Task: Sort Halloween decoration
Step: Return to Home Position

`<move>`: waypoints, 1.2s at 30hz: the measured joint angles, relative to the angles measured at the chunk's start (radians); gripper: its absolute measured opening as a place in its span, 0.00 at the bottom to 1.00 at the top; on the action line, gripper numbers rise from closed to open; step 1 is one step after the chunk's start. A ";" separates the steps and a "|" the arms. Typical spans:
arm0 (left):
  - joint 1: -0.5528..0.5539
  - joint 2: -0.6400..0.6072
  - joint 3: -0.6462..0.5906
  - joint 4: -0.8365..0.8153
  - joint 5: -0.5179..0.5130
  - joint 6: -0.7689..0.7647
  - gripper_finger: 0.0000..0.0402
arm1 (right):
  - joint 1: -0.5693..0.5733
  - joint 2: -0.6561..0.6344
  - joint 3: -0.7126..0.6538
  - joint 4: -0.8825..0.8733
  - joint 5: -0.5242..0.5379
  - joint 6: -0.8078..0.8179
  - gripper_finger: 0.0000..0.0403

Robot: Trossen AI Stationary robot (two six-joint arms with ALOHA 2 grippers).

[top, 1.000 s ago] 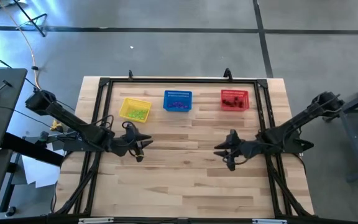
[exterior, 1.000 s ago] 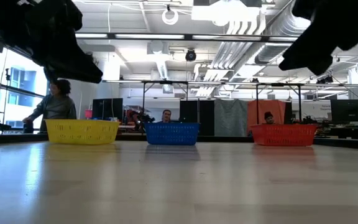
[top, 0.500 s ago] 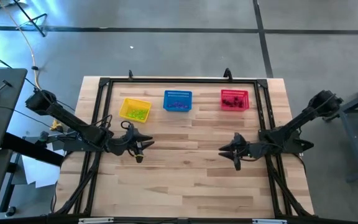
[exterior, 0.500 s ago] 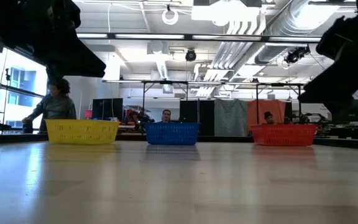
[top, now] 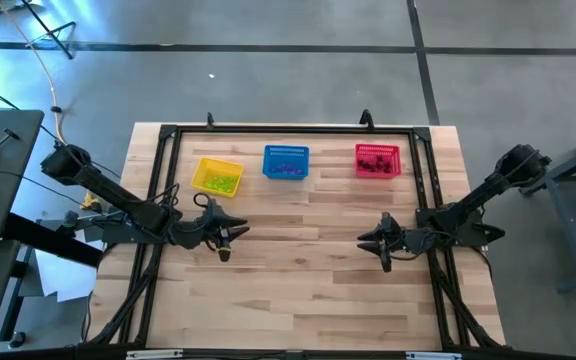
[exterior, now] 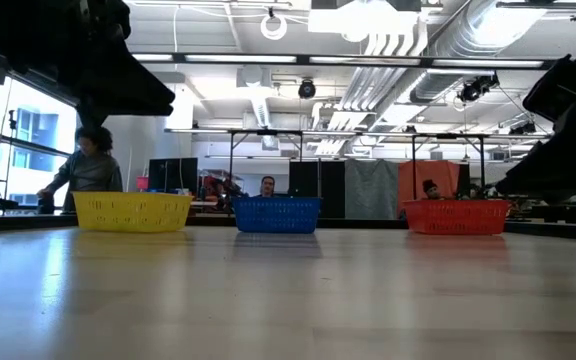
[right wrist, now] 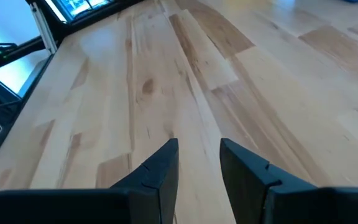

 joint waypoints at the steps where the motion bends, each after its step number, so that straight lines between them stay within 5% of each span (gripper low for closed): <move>1: 0.000 0.000 0.000 0.001 0.000 0.000 0.23 | 0.000 0.000 0.000 -0.004 0.003 0.001 0.28; 19: -0.007 0.000 0.000 0.066 0.013 -0.061 0.23 | -0.002 -0.008 0.000 -0.026 -0.105 0.009 0.28; 23: -0.024 0.000 0.000 0.071 0.014 -0.080 0.23 | -0.028 -0.037 0.000 -0.146 -0.146 0.009 0.28; 30: -0.040 0.000 0.000 0.071 0.014 -0.080 0.23 | -0.038 -0.233 0.000 -0.511 -0.154 0.008 0.28; 36: -0.056 0.000 0.000 0.076 0.015 -0.080 0.23 | -0.039 -0.435 0.000 -0.501 -0.161 0.008 0.28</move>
